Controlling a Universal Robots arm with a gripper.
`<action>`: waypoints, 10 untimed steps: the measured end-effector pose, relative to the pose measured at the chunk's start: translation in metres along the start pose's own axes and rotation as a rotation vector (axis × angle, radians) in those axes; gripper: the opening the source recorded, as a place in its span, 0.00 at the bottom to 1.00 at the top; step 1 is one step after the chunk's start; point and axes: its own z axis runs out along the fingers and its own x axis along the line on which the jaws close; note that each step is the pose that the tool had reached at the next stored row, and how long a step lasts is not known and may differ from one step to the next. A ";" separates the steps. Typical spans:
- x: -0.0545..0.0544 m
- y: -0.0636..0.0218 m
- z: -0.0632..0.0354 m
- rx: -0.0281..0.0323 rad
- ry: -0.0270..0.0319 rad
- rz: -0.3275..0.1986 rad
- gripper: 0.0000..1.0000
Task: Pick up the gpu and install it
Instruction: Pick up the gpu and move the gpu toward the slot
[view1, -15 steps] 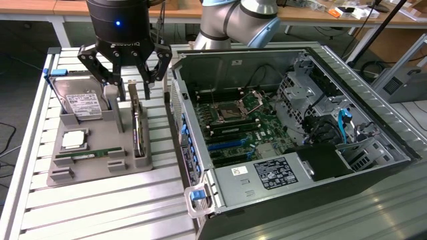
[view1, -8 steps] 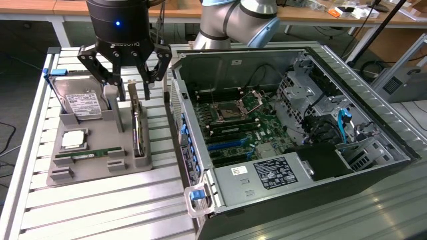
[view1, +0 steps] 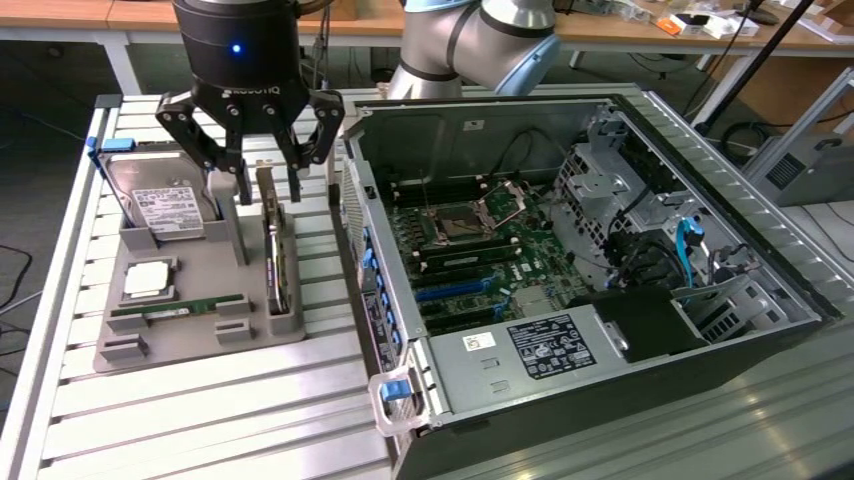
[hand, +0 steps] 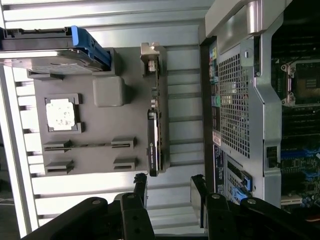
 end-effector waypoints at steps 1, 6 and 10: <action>0.000 0.0000 0.0001 0.0007 0.0000 0.000 0.48; 0.000 0.0000 0.0007 0.0048 -0.0003 0.000 0.48; 0.000 0.0001 0.0012 0.0081 -0.0005 0.000 0.48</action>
